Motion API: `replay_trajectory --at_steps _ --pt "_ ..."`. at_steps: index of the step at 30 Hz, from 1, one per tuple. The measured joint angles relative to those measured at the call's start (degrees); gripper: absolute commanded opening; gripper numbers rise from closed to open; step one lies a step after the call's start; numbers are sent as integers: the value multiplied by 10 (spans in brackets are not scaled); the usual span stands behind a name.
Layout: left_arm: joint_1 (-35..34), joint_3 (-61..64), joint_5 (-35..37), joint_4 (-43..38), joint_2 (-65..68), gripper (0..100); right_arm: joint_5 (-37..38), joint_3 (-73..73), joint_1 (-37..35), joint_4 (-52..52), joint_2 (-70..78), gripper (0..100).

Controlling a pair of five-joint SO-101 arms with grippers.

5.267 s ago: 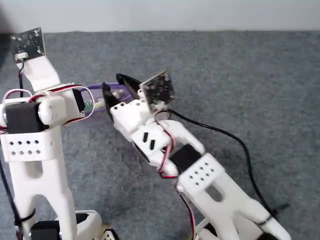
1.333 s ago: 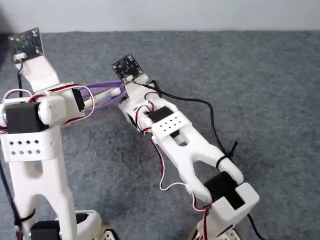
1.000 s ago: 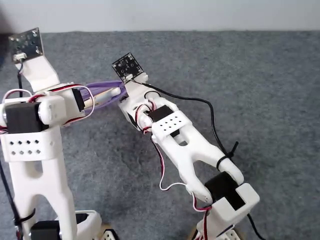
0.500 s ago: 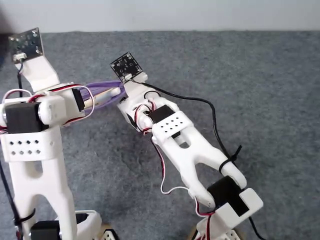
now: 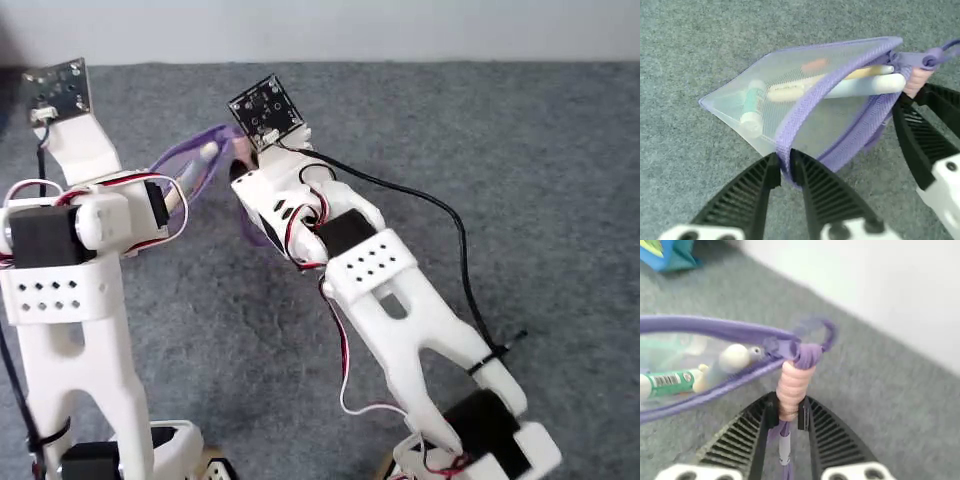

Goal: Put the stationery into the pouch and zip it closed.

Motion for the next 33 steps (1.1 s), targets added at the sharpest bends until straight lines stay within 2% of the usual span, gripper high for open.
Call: replay_trajectory --at_steps 14,21,23,28,33 --pt "0 0 -20 4 -30 12 15 63 0 4 -80 8" --pt "0 0 -25 4 -32 12 15 132 0 -6 -40 12" --pt "2 0 -26 4 -33 12 1 143 -3 -20 -10 18" --pt "1 0 -29 4 -37 12 -45 143 -3 -33 22 118" --pt "1 0 -26 4 -37 12 -73 142 -3 -27 23 111"
